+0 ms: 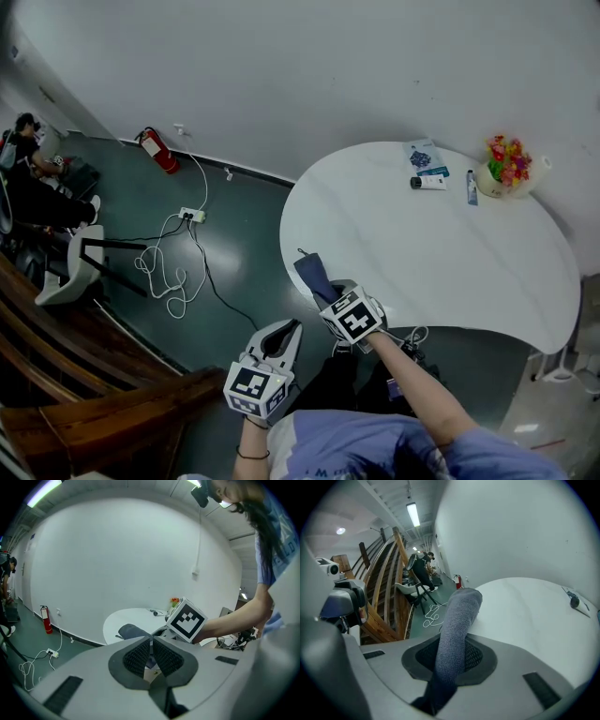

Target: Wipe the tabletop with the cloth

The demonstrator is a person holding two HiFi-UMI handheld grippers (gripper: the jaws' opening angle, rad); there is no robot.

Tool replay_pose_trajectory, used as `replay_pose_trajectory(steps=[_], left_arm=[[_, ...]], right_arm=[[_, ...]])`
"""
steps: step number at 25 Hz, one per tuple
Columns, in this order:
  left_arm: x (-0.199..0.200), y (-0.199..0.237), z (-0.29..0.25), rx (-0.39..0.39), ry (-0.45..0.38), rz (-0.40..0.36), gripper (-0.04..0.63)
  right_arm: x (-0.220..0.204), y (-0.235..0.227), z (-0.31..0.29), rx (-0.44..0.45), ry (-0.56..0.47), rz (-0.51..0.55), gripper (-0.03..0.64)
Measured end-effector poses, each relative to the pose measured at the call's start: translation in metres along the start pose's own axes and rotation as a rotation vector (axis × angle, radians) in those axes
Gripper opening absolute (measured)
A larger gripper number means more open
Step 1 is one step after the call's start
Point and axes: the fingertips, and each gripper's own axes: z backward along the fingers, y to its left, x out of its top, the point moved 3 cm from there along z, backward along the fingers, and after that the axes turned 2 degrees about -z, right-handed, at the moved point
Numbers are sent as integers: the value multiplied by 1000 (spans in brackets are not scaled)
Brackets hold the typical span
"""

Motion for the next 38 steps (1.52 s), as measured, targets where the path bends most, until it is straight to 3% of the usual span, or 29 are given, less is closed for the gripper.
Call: replay_pose_trajectory(steps=[9, 17, 28, 38], left_arm=[[25, -42, -48, -149, -6, -63, 20], [45, -108, -104, -305, 24, -146, 20], [69, -237, -186, -528, 74, -258, 20], [84, -347, -246, -626, 100, -334, 20]], right_arm=[[-34, -77, 52, -135, -17, -136, 67], [-95, -161, 132, -285, -19, -244, 67], [-224, -283, 289, -526, -31, -455, 67], [-376, -367, 437, -736, -43, -688, 67]])
